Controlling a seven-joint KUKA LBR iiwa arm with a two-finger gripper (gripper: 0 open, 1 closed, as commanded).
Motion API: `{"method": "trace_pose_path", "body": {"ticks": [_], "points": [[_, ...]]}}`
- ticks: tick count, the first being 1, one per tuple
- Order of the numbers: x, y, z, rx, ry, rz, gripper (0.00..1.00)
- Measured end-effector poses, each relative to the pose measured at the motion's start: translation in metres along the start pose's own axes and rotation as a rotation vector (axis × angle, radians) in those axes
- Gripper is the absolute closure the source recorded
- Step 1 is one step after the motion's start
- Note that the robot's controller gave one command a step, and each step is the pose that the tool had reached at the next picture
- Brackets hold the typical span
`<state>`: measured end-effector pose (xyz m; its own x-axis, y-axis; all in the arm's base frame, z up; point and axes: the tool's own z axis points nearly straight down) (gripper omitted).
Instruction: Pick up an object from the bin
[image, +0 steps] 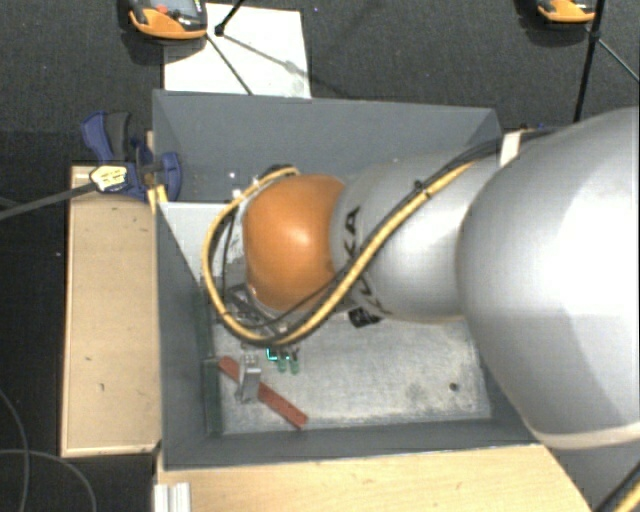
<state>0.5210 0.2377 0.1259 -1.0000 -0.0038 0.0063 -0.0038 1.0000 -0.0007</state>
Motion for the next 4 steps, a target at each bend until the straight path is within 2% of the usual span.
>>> {"method": "trace_pose_path", "body": {"ticks": [1,2,3,4], "points": [[-0.002,-0.001,-0.005,-0.002,-0.007,0.007,0.00],[0.002,-0.013,0.014,-0.002,-0.009,-0.041,0.00],[-0.003,-0.015,0.052,-0.001,-0.005,0.154,1.00],[-0.003,-0.015,0.052,-0.001,-0.005,0.154,1.00]]}}
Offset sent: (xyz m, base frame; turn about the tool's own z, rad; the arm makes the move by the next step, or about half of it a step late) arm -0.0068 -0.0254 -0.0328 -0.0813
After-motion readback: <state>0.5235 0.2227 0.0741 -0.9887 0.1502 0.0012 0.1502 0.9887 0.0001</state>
